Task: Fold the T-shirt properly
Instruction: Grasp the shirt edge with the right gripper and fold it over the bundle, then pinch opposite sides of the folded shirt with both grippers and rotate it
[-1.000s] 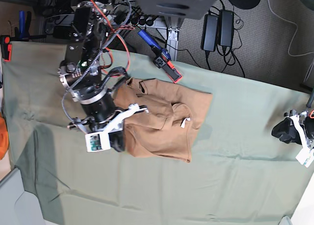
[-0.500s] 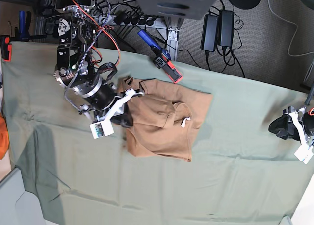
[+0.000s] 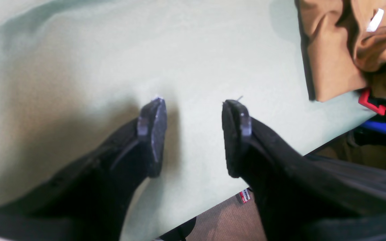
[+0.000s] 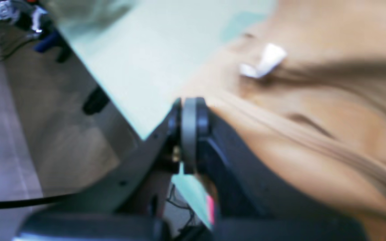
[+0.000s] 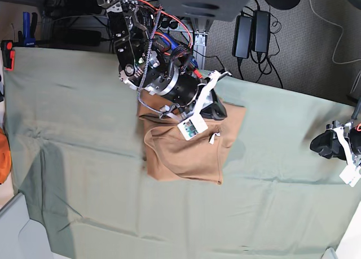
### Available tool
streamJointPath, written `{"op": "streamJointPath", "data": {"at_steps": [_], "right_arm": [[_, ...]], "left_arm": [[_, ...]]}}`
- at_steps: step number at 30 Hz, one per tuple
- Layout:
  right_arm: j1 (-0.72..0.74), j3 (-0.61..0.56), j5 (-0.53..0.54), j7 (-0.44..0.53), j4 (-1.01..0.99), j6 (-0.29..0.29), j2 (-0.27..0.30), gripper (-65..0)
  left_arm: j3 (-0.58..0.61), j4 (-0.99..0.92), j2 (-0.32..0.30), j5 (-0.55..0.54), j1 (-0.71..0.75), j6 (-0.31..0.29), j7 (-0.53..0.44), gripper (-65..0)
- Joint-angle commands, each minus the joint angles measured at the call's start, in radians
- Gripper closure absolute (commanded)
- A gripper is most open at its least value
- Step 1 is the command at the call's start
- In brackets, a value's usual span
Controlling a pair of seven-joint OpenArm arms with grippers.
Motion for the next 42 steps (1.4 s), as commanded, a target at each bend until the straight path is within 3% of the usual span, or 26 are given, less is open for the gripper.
{"op": "streamJointPath", "data": {"at_steps": [1,5,8,10,15,20,24,26,34,37,42], "right_arm": [[0.010,-0.019,0.012,0.023,0.017,0.027,-0.013,0.0],[0.016,-0.032,-0.040,0.049,0.018,0.027,-0.047,0.0],[0.053,-0.005,-0.075,0.080,0.019,0.027,-0.066,0.0],[0.095,0.033,-0.100,0.083,0.019,0.027,-0.077,0.0],[0.224,0.187,-0.179,0.088,0.006,0.027,-0.076,0.0],[0.369,0.336,-0.180,0.114,-0.121,0.027,-0.068,0.0],[0.487,0.380,-0.180,0.131,-0.304,0.029,-0.035,0.0],[0.546,0.380,-0.180,0.137,-0.390,0.064,-0.017,0.0],[0.705,0.298,-0.193,0.139,-0.680,0.141,0.045,0.0],[0.723,0.221,-0.192,0.139,-0.735,0.140,0.082,0.0],[0.722,0.126,-0.191,0.134,-0.759,0.141,0.103,0.0]], "left_arm": [[-0.011,0.017,-0.025,-0.017,-0.008,-0.024,-0.012,-30.3],[-0.011,0.017,-0.025,-0.022,-0.008,-0.024,-0.012,-30.3],[-0.011,0.017,-0.024,-0.084,-0.007,-0.024,-0.006,-29.5],[-0.011,0.018,-0.014,-0.139,-0.005,-0.024,0.019,-23.4],[-0.011,0.060,0.035,-0.219,0.037,-0.024,0.087,-0.3],[-0.009,0.170,0.079,-0.205,0.111,-0.024,0.084,0.0],[0.030,0.244,0.109,-0.130,0.147,-0.024,0.045,0.0],[0.077,0.245,0.116,-0.063,0.145,-0.024,-0.003,0.0],[0.352,0.245,0.121,0.228,0.143,-0.024,-0.237,0.0],[0.424,0.245,0.164,0.314,0.142,-0.024,-0.272,0.0],[0.439,0.244,0.259,0.382,0.127,-0.024,-0.289,0.0]]}}
